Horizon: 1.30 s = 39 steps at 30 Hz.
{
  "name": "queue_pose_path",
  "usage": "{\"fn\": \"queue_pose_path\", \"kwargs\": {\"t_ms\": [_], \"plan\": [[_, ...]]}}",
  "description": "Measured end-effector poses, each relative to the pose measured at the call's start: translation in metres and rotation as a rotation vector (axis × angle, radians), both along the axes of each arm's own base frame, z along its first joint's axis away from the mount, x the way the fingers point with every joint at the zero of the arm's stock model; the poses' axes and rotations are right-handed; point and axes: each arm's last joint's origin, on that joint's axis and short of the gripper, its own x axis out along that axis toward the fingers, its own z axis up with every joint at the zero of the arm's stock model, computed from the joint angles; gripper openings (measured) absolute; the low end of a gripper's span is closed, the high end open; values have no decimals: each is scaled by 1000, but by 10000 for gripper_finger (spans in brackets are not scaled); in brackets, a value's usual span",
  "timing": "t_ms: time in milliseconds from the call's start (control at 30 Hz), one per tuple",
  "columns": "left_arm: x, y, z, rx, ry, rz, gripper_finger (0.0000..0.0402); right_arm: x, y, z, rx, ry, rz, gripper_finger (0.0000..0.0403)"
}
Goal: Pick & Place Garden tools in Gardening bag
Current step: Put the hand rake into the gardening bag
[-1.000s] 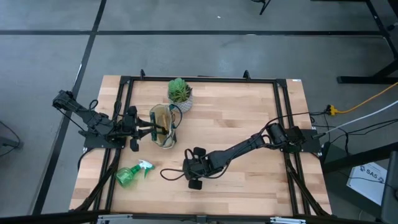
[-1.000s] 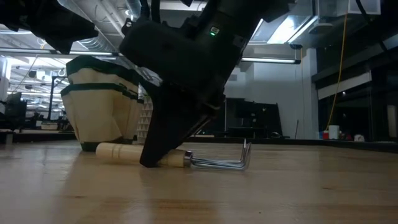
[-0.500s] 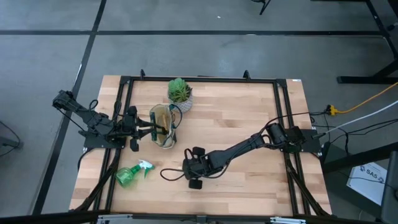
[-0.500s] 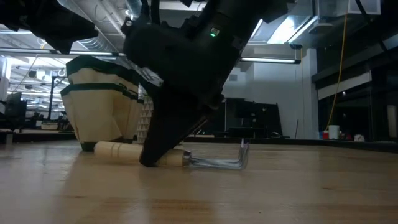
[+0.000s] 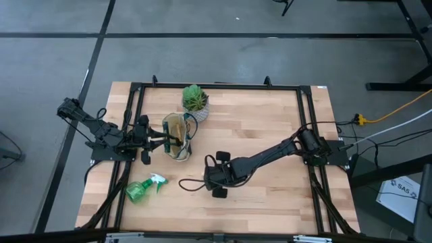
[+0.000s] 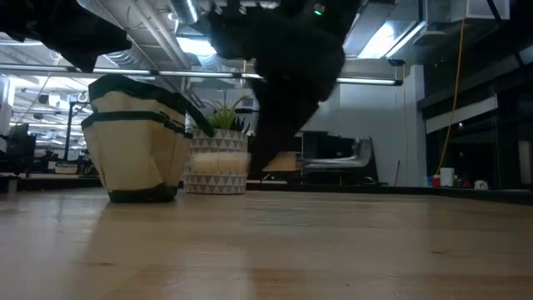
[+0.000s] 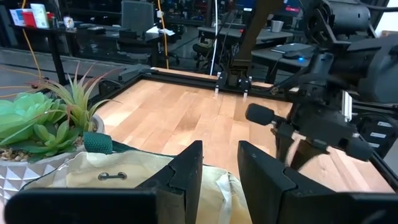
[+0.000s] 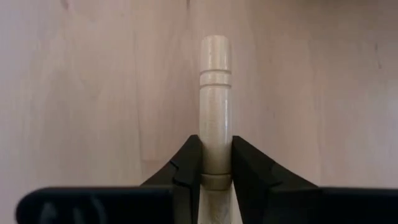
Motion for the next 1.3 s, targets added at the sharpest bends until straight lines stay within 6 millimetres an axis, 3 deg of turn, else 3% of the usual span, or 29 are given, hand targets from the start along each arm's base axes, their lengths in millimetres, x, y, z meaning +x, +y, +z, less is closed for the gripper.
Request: {"fn": "queue_pose_path", "kwargs": {"t_ms": [233,533,767,1067,1300], "plan": [[0,0,0,-2,0,-9,98,-6,-12,13,-19,40,-23,67],[0,-1,0,-2,0,-14,98,-6,-49,49,-65,-37,-101,67],[0,-1,0,-1,4,-15,98,2,-72,82,-50,-221,-110,67],[0,-1,0,-1,3,-17,98,29,-98,101,-19,-506,-144,67],[0,-1,0,-1,4,-19,98,41,-104,117,-22,-697,-110,67]]}}
